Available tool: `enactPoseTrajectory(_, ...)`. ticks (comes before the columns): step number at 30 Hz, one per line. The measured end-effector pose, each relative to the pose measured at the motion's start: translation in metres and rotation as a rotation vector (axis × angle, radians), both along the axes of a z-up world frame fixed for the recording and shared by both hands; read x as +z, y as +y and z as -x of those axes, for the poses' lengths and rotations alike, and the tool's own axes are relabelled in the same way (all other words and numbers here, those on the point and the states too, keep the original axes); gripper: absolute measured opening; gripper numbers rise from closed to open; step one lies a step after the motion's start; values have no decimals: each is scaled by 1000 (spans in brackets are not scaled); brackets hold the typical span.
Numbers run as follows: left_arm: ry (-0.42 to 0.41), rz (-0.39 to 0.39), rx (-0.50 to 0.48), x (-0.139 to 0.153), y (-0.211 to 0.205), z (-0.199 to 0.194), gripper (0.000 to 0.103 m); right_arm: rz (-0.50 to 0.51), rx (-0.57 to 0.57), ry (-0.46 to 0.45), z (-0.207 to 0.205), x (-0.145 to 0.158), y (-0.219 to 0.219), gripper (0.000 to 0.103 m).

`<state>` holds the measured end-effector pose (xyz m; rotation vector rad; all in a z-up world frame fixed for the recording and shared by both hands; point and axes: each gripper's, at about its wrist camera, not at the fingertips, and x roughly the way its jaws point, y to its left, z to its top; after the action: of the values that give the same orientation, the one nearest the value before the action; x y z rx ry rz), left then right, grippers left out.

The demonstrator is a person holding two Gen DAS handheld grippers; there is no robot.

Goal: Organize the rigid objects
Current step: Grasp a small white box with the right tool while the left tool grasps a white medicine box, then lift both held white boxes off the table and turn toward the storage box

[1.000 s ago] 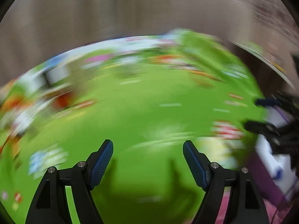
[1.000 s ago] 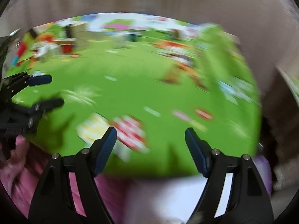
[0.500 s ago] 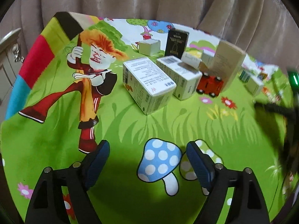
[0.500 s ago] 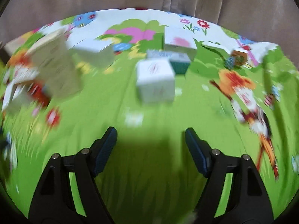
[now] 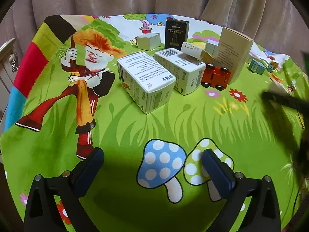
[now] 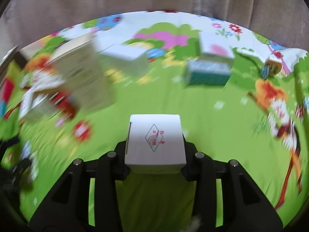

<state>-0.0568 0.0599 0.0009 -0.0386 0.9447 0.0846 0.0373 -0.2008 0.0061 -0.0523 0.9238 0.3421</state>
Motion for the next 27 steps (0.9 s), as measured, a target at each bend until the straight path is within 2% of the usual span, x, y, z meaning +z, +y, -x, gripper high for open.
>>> enactPoseTrajectory(2, 8, 1, 9, -1, -1, -2, 103, 11, 32, -28, 30, -1, 11, 44)
enactPoseTrajectory(4, 19, 3, 46, 0, 0, -13, 103, 74, 64, -58, 47, -1, 23, 44)
enactPoseTrajectory(8, -5, 19, 114, 4, 2, -46, 103, 108, 83, -83, 52, 0, 33, 44)
enactPoseTrajectory(11, -29, -30, 177, 7, 5, -75, 102, 76, 84, -68, 51, 1, 29, 45)
enactPoseTrajectory(13, -31, -26, 220, 6, 12, -86, 96, 77, 84, -69, 51, 1, 30, 45)
enactPoseTrajectory(15, -40, 5, 243, 3, 21, -87, 61, 80, 84, -70, 51, 1, 29, 45)
enactPoseTrajectory(17, -65, 7, 243, 5, 28, -78, 40, 72, 84, -67, 52, 1, 28, 45)
enactPoseTrajectory(20, -74, 52, 176, 7, 33, -54, 41, 66, 83, -65, 50, 1, 28, 46)
enactPoseTrajectory(24, -73, -1, 90, 5, 29, -25, 41, 60, 88, -62, 49, 0, 28, 50)
enactPoseTrajectory(25, -74, 7, 87, 5, 30, -23, 42, 60, 92, -61, 49, 0, 29, 51)
enactPoseTrajectory(26, -76, 19, 84, 5, 32, -22, 44, 64, 94, -62, 50, 0, 30, 51)
enactPoseTrajectory(27, -76, 26, 85, 5, 35, -24, 52, 68, 93, -64, 50, 0, 31, 51)
